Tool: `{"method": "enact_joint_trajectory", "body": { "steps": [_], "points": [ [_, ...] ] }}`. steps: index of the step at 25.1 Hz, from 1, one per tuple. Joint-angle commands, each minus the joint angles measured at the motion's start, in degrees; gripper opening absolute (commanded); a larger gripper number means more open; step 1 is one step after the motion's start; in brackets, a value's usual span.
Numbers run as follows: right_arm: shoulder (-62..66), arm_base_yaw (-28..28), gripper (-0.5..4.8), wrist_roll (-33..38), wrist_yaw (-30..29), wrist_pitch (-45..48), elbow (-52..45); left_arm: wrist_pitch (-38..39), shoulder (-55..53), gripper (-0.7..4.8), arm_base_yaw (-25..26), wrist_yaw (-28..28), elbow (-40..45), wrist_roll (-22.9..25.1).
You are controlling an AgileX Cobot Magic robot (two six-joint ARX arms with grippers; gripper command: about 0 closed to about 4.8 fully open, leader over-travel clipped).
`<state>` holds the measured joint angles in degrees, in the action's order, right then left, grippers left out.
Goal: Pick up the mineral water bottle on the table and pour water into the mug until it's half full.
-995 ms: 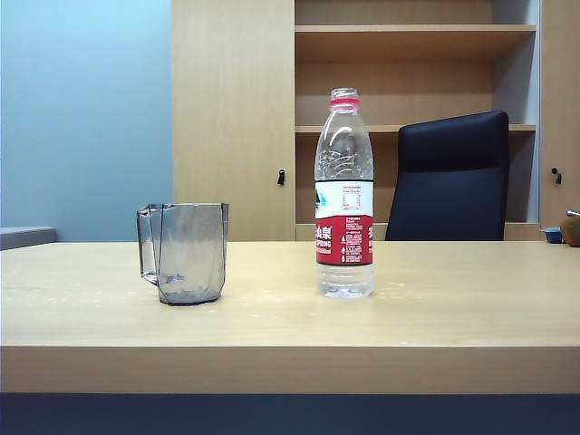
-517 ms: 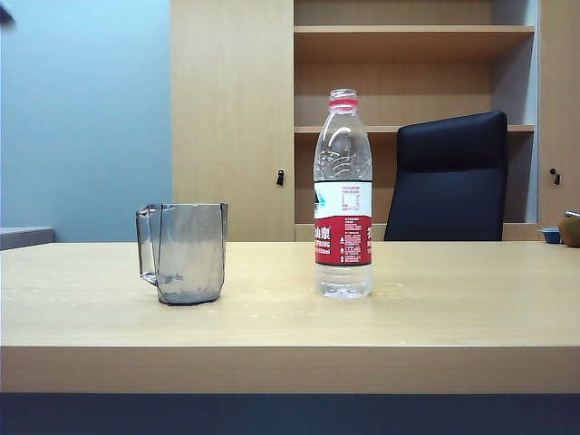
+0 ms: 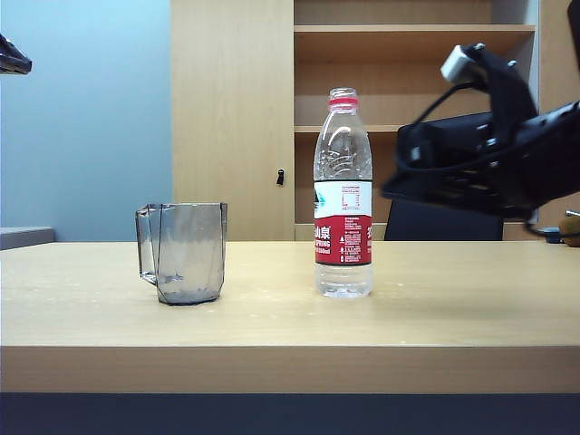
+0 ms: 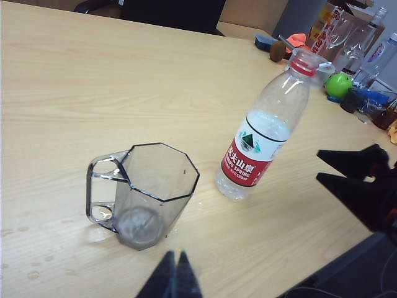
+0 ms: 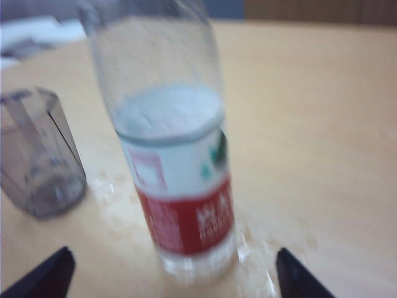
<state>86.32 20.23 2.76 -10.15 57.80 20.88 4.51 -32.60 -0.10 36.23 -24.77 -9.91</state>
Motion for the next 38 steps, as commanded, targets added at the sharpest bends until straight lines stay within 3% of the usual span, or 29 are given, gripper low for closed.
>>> {"method": "enact_joint_trajectory", "body": {
  "steps": [1,3,6,15,19,22,24,28,31,33,35,38],
  "points": [
    [7.87,0.28,4.79,0.13,-0.72,14.40,1.57,-0.63,0.07,-0.02,0.02,-0.02,-0.22,0.22],
    [12.22,0.68,4.79,0.15,-0.66,17.81,3.58,-0.48,0.07,-0.02,0.00,0.00,-0.22,0.24],
    [16.72,1.60,4.79,0.15,-2.91,17.57,8.13,-0.33,0.07,-0.02,-0.02,-0.04,-0.22,0.24],
    [28.11,3.56,4.79,0.17,-2.16,16.90,19.85,-0.24,0.04,-0.02,0.02,0.00,-0.22,0.24],
    [29.20,3.56,4.79,0.17,-1.33,11.13,23.89,0.72,0.04,-0.02,0.02,0.00,-0.22,0.24],
    [29.18,3.56,3.19,0.17,-1.64,7.13,25.59,2.80,0.07,-0.02,0.02,0.00,-0.22,0.24],
    [29.03,3.58,2.93,0.13,-2.40,7.17,25.73,3.32,0.07,-0.02,0.02,0.00,-0.22,0.24],
    [26.93,3.58,2.90,-1.42,-2.62,4.90,25.79,3.10,0.07,-0.02,0.02,-0.02,-0.22,0.24],
    [22.67,3.91,2.91,-8.50,-2.29,-3.98,26.67,3.13,0.07,-0.02,0.02,-0.07,-0.22,0.24],
    [18.93,4.70,2.91,-16.04,-0.28,-14.78,28.79,3.13,0.07,-0.02,0.02,-0.07,-0.22,0.24],
    [15.06,6.64,2.91,-26.53,6.10,-30.80,33.99,3.13,0.07,-0.02,0.02,-0.04,-0.22,0.24],
    [14.03,9.55,2.92,-35.21,15.26,-44.89,41.09,3.13,0.07,-0.02,0.04,-0.07,-0.22,0.24]
  ]
}}
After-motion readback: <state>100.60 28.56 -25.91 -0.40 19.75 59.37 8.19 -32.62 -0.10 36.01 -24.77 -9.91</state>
